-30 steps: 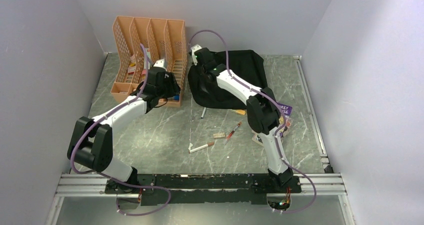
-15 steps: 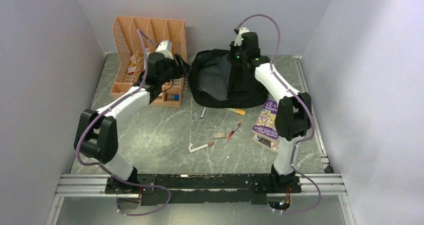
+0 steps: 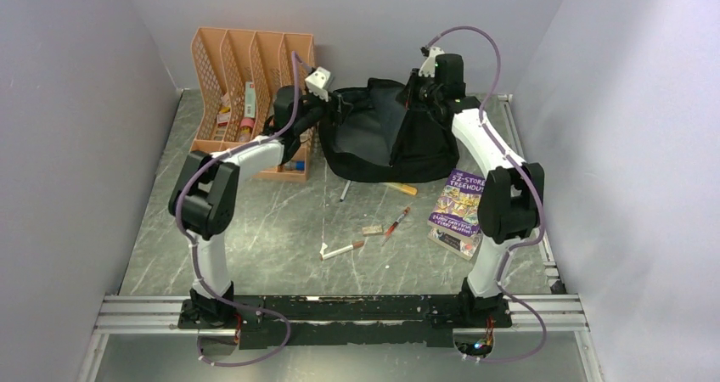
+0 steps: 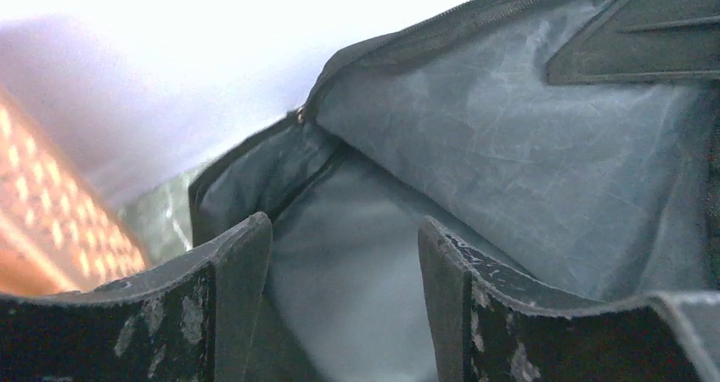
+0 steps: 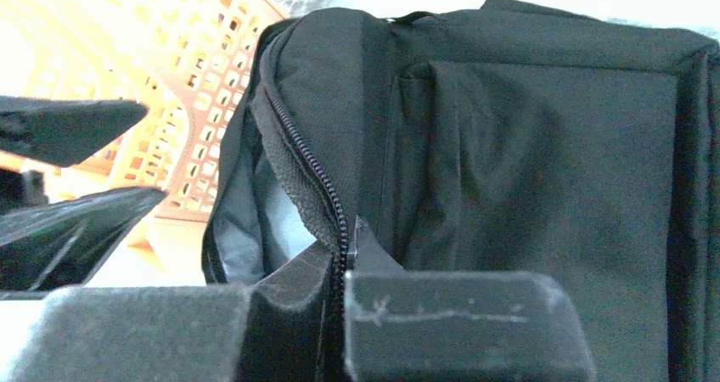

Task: Pack the student bag
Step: Adjust the student bag at the center of the board.

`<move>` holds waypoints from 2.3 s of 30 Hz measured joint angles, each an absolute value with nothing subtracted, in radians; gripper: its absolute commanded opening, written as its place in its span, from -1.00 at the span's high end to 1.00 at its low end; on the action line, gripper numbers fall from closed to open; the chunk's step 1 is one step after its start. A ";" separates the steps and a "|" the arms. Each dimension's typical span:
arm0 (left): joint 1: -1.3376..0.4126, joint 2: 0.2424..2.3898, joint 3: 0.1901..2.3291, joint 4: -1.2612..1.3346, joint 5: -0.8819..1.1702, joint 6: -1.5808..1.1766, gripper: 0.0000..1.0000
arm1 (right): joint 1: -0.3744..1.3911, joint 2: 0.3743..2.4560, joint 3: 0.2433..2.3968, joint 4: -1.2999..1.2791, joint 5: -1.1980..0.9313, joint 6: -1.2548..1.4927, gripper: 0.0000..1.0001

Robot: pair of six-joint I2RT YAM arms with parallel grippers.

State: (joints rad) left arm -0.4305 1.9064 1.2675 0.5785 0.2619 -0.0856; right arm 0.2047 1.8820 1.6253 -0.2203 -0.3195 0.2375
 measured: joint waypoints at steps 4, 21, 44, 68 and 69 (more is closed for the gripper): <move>-0.440 2.008 1.393 0.601 0.331 -0.038 -0.31 | 0.191 1.847 1.601 -0.208 -0.315 0.265 1.00; -0.553 2.082 1.382 0.617 0.378 -0.023 -0.24 | 0.059 2.022 1.461 -0.220 -0.186 0.424 -0.05; -0.723 2.106 1.345 0.598 0.298 -0.028 -0.20 | 0.059 1.685 1.356 -0.233 -0.142 0.378 -0.28; -0.767 1.709 1.171 0.466 0.155 -0.391 -0.65 | 0.057 1.074 0.806 -0.453 0.342 0.738 -0.72; -0.769 1.716 1.166 0.467 0.172 -0.426 -0.67 | 0.057 1.058 0.784 -0.473 0.353 0.745 -0.73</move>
State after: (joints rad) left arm -0.7692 1.7161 1.1660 0.4667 0.1722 -0.4259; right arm 0.0570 1.0580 0.7841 -0.4732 0.3527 0.7452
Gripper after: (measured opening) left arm 0.812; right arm 0.852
